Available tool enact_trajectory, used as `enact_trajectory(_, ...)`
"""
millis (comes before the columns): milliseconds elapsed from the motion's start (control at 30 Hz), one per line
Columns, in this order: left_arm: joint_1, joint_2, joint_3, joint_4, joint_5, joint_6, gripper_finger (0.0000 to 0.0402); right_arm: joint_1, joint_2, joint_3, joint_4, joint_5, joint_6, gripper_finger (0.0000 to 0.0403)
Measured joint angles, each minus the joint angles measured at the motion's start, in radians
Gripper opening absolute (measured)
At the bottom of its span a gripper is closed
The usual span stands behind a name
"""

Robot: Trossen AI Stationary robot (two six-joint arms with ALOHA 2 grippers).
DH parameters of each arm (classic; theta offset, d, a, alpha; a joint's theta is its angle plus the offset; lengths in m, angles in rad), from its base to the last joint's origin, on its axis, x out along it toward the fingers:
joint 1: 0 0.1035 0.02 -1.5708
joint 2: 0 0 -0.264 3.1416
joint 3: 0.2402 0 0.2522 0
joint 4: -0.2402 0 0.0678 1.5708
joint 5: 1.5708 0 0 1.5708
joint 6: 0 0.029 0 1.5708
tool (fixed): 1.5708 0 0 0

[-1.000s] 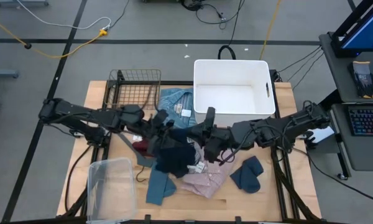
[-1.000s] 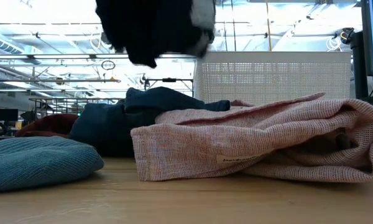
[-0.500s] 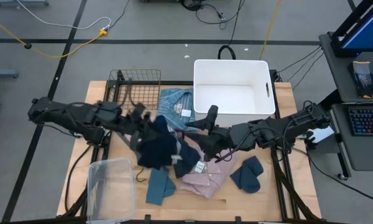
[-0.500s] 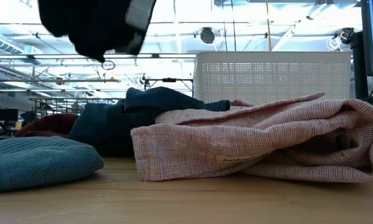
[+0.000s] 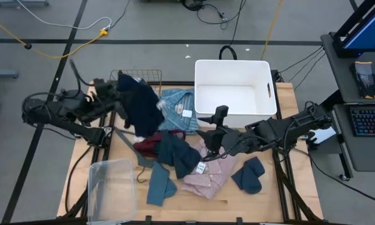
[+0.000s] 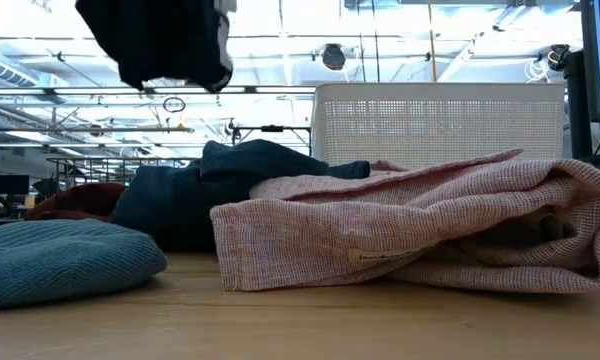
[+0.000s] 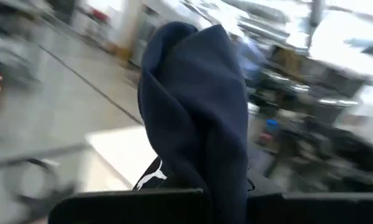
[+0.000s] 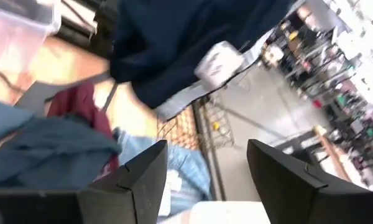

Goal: Pick & Place Cloths
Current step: Put the blue underwear into the gold wire basket

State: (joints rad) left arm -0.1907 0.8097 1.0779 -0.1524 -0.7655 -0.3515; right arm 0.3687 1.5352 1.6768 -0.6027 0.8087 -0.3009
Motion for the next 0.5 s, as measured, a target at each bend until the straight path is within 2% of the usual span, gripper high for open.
enact_trajectory(133,0.031,0.000,0.000,0.001,-0.128,0.127,0.0000,0.006,-0.006,0.000,-0.134,-0.001,0.132,0.0202)
enact_trajectory(300,0.108,0.021,0.000,-0.002,-0.179,0.260,0.0000,0.052,-0.028,0.001,-0.275,-0.012,0.269,0.0197)
enact_trajectory(500,0.238,0.041,0.001,0.001,-0.189,0.392,0.0000,0.123,-0.079,0.001,-0.330,-0.195,0.374,0.0196)
